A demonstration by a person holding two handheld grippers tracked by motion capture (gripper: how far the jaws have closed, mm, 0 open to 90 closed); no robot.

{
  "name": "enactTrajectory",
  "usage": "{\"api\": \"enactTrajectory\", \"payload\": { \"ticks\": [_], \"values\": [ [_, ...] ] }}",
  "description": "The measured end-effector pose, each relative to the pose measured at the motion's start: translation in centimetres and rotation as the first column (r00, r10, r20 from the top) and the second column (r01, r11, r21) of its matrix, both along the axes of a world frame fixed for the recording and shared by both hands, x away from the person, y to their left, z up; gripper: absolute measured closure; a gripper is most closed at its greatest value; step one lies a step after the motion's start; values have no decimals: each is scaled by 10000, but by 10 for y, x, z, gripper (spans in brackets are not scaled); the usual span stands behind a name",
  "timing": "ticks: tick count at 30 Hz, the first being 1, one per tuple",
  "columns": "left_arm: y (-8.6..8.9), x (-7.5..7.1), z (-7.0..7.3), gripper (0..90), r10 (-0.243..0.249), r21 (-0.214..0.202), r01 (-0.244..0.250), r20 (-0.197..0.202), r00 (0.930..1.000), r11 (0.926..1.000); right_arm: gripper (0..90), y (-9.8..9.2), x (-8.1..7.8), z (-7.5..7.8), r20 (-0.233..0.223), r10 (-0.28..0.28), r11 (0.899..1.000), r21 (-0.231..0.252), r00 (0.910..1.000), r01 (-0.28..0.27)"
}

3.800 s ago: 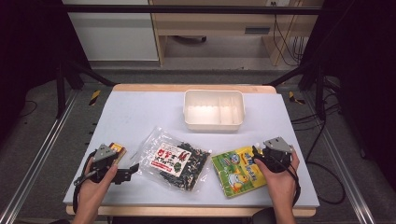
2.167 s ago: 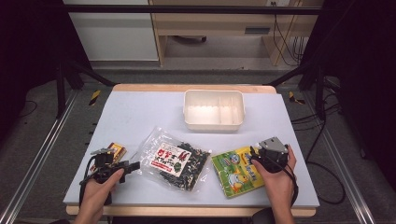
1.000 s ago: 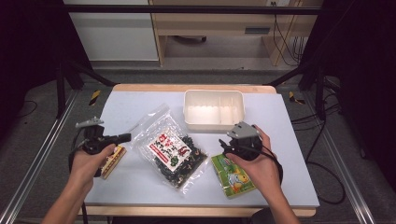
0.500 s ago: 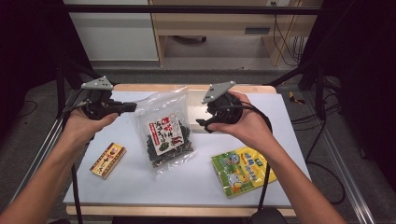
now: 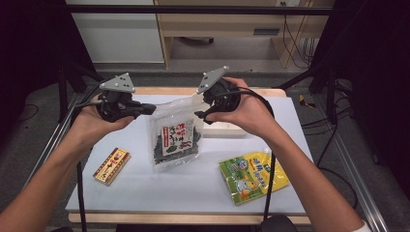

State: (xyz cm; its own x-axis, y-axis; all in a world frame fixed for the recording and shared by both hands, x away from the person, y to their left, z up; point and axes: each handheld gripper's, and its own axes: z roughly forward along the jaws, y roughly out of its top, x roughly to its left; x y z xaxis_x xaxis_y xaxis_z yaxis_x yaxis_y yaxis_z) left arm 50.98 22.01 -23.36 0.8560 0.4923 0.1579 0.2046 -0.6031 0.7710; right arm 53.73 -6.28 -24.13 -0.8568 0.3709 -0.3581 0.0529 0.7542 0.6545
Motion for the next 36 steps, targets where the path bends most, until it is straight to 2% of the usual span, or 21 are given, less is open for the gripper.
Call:
{"api": "enactTrajectory", "payload": {
  "ticks": [4, 7, 10, 12, 13, 15, 16, 19, 21, 23, 24, 26, 28, 29, 30, 31, 32, 33, 34, 35, 36],
  "values": [
    [-1, 0, 1, 893, -157, 36, 157, 5, 9999, 9999, 255, 11, 13, -7, -338, 427, 9988, -220, 9985, -435],
    [-2, -1, 0, 893, -241, 74, 241, 44, 9997, 9997, 288, 18, 17, -11, -672, 872, 9956, -296, 9939, -893],
    [-1, -1, 0, 892, -252, 119, 252, 54, 9997, 9996, 307, 23, 18, -14, -845, 1019, 9936, -404, 9912, -1056],
    [0, -1, 0, 892, -252, 119, 251, 71, 9997, 9996, 350, 25, 20, -15, -991, 1082, 9923, -493, 9892, -1135],
    [0, -1, 0, 892, -250, 116, 249, 79, 9997, 9996, 410, 26, 19, -16, -1203, 1143, 9911, -539, 9861, -1215],
    [1, 0, 0, 892, -199, 131, 198, 99, 9998, 9997, 429, 27, 19, -16, -1254, 1185, 9902, -591, 9850, -1267],
    [1, 1, -1, 892, -156, 104, 155, 85, 9998, 9998, 478, 28, 16, -18, -1562, 1308, 9871, -710, 9790, -1433],
    [1, 3, -2, 892, -91, 102, 91, 28, 10000, 9999, 590, 30, 14, -20, -1889, 1508, 9820, -846, 9703, -1691],
    [1, 4, -2, 892, -27, 131, 27, 49, 10000, 9999, 624, 30, 14, -21, -1991, 1589, 9801, -867, 9670, -1788],
    [2, 5, -3, 892, -3, 139, 2, 38, 10000, 9999, 745, 31, 13, -21, -2250, 1621, 9784, -903, 9608, -1862],
    [3, 6, -4, 892, 3, 95, -3, 15, 10000, 10000, 745, 31, 13, -21, -2250, 1621, 9784, -903, 9608, -1862],
    [4, 7, -5, 886, 23, 13, -23, 9, 10000, 10000, 805, 33, 12, -21, -2475, 1819, 9743, -855, 9517, -2085],
    [6, 7, -6, 878, 142, -96, -141, 67, 9999, 9999, 814, 33, 11, -21, -2484, 1816, 9741, -869, 9515, -2086],
    [7, 7, -7, 847, 267, -277, -264, 135, 9996, 9993, 823, 34, 11, -20, -2452, 1782, 9747, -886, 9530, -2051],
    [9, 7, -7, 683, 613, -639, -595, 262, 9978, 9962, 839, 35, 11, -19, -2491, 1743, 9758, -858, 9527, -2010],
    [9, 7, -7, 586, 613, -639, -595, 262, 9978, 9962, 839, 35, 11, -19, -2491, 1743, 9758, -858, 9527, -2010],
    [11, 6, -7, 586, 841, -994, -804, 335, 9959, 9918, 843, 35, 11, -17, -2486, 1691, 9775, -819, 9537, -1946],
    [17, 3, -5, 447, 1048, -1579, -958, 500, 9932, 9828, 850, 33, 13, -13, -2546, 1505, 9818, -745, 9553, -1745],
    [17, 3, -5, 404, 1048, -1579, -958, 500, 9932, 9828, 850, 33, 13, -13, -2546, 1505, 9818, -745, 9553, -1745],
    [19, 1, -5, 404, 1264, -1789, -1149, 540, 9905, 9771, 854, 32, 14, -10, -2571, 1420, 9843, -653, 9559, -1638],
    [24, -4, -5, 268, 1540, -1832, -1414, 564, 9865, 9729, 857, 27, 17, -3, -2741, 1277, 9891, -363, 9532, -1429]
  ]
}}
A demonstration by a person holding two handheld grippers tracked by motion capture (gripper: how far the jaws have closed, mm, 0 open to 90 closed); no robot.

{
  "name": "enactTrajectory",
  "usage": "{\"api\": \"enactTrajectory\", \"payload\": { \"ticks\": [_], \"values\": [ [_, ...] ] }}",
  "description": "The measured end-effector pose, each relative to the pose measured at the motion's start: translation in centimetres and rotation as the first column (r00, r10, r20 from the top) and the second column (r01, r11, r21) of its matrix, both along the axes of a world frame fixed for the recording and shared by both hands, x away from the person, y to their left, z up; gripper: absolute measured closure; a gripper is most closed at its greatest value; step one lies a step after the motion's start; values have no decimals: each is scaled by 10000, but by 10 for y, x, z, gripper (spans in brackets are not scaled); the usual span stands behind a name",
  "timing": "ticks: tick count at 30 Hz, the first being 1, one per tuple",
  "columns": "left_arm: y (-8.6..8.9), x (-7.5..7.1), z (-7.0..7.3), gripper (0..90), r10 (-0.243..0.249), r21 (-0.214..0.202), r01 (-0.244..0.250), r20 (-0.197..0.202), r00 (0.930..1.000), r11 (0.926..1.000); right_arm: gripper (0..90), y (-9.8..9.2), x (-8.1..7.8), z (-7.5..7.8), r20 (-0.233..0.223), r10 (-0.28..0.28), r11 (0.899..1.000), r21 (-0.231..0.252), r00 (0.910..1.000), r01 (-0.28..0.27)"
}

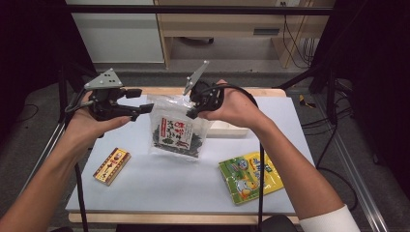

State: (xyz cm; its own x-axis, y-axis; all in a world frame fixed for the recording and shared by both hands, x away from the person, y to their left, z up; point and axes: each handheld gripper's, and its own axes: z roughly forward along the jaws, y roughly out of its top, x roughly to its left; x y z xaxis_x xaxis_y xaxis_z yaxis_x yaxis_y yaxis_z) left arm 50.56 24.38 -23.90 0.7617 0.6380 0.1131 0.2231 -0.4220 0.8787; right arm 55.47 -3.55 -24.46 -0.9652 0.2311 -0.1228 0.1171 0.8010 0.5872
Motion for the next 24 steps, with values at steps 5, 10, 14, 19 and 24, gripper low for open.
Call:
{"api": "enactTrajectory", "payload": {
  "ticks": [5, 10, 14, 19, 24],
  "values": [
    [4, -15, -11, 144, 394, -199, -390, 183, 9991, 9990, 861, -9, 4, 17, -256, -672, 9969, 404, 9974, 682],
    [1, -29, -40, 77, 836, -42, -836, 180, 9963, 9965, 860, -24, 14, 37, -330, -1574, 9850, 660, 9870, 1593],
    [-4, -34, -60, 74, 1120, 74, -1120, 16, 9937, 9937, 859, -36, 22, 53, -212, -2045, 9757, 757, 9786, 2056],
    [-12, -38, -87, 70, 1144, 166, -1139, -352, 9928, 9934, 859, -49, 29, 63, -289, -2503, 9627, 988, 9677, 2519],
    [-17, -40, -107, 70, 1171, 404, -1149, -583, 9914, 9926, 860, -59, 35, 68, -328, -2830, 9511, 1196, 9586, 2849]
  ]
}}
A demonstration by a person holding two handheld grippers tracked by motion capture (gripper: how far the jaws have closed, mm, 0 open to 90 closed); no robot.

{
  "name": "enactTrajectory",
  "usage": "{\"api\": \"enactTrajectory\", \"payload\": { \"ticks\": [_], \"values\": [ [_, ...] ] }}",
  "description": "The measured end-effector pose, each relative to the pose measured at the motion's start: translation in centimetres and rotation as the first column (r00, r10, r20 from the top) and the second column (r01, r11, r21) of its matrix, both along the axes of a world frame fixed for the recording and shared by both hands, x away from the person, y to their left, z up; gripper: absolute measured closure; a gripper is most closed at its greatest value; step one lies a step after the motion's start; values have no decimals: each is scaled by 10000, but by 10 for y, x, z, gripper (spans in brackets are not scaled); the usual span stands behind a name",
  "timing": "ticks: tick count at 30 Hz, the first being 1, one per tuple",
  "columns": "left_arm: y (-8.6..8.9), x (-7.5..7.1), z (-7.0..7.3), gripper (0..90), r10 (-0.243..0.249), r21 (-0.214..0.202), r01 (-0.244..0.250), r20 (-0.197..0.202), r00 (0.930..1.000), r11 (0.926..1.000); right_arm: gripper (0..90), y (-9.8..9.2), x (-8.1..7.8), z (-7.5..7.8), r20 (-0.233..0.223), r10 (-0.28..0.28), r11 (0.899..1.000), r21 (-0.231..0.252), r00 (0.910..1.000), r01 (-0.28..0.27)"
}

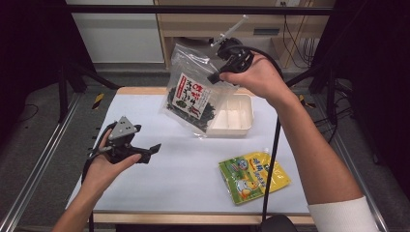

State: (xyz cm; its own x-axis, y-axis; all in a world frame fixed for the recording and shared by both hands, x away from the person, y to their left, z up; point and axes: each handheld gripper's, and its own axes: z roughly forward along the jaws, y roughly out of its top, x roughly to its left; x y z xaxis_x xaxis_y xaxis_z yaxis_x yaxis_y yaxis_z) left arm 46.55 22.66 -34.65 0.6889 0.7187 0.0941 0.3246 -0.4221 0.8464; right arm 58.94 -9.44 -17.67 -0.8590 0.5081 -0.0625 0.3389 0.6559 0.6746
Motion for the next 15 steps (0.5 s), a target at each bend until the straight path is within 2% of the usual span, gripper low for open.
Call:
{"api": "enactTrajectory", "payload": {
  "ticks": [2, 3, 5, 6, 9, 11, 15],
  "values": [
    [-2, -2, -12, 70, 40, -107, -41, -155, 9999, 9999, 859, -3, 3, 1, 9, -131, 9999, 28, 9999, 131],
    [-2, -2, -12, 69, 40, -107, -41, -155, 9999, 9999, 859, -4, 4, 1, 26, -171, 9998, 46, 9999, 171],
    [-2, -5, -26, 70, 127, -250, -135, -313, 9994, 9996, 859, -7, 5, 2, 101, -296, 9995, 55, 9995, 295],
    [-2, -5, -26, 70, 127, -250, -135, -313, 9994, 9996, 859, -8, 6, 3, 97, -390, 9992, 80, 9992, 389],
    [-1, -8, -43, 69, 287, -233, -298, -467, 9985, 9993, 859, -10, 6, 5, 172, -521, 9986, 124, 9985, 519],
    [0, -9, -54, 64, 401, -370, -426, -641, 9971, 9984, 859, -15, 6, 7, 309, -814, 9964, 280, 9962, 805],
    [2, -12, -73, 64, 635, -245, -661, -943, 9935, 9975, 858, -18, 4, 10, 542, -1049, 9941, 347, 9930, 1031]
  ]
}}
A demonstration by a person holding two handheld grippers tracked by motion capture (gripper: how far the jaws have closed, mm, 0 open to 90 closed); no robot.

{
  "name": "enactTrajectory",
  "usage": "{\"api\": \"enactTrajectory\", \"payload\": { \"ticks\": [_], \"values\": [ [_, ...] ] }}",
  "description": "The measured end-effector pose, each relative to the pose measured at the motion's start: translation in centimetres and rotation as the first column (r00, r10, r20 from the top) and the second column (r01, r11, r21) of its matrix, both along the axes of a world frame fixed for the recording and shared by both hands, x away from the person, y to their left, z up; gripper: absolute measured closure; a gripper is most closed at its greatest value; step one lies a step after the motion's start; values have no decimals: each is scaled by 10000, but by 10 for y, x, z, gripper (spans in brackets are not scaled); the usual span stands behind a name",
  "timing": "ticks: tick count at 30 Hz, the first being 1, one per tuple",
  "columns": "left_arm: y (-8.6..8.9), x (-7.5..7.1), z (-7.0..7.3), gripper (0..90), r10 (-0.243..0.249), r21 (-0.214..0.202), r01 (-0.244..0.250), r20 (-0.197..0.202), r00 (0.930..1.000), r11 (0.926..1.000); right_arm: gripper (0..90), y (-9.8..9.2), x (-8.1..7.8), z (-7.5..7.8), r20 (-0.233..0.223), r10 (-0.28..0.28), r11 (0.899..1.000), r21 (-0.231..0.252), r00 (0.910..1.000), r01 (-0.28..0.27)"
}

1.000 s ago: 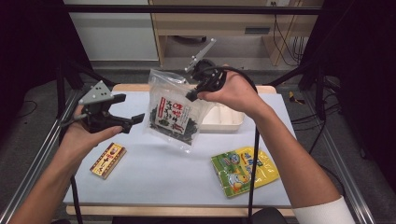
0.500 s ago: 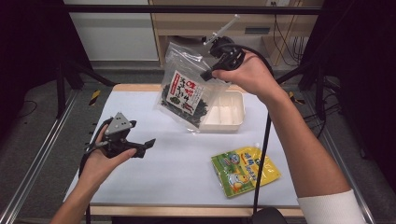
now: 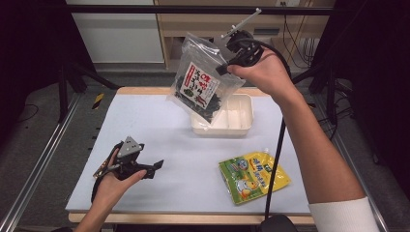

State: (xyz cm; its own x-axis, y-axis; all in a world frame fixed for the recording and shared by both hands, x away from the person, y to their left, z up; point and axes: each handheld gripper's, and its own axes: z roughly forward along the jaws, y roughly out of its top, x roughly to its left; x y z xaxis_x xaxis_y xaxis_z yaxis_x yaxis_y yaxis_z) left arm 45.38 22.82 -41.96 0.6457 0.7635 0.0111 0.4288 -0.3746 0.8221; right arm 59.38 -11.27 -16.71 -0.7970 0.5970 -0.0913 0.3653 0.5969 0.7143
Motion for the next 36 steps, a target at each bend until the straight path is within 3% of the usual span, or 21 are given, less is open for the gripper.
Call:
{"api": "enactTrajectory", "payload": {
  "ticks": [8, 16, 36],
  "values": [
    [8, -6, -15, 63, 186, 277, -181, -155, 9997, 9995, 858, -16, 7, 0, 202, -856, 9963, 97, 9961, 854],
    [12, -5, -24, 63, 440, 373, -430, -282, 9986, 9984, 858, -24, 14, -1, 178, -1301, 9915, 46, 9913, 1300],
    [14, -4, -29, 63, 561, 671, -537, -342, 9978, 9963, 857, -27, 23, -7, 29, -1702, 9853, -157, 9854, 1702]
  ]
}}
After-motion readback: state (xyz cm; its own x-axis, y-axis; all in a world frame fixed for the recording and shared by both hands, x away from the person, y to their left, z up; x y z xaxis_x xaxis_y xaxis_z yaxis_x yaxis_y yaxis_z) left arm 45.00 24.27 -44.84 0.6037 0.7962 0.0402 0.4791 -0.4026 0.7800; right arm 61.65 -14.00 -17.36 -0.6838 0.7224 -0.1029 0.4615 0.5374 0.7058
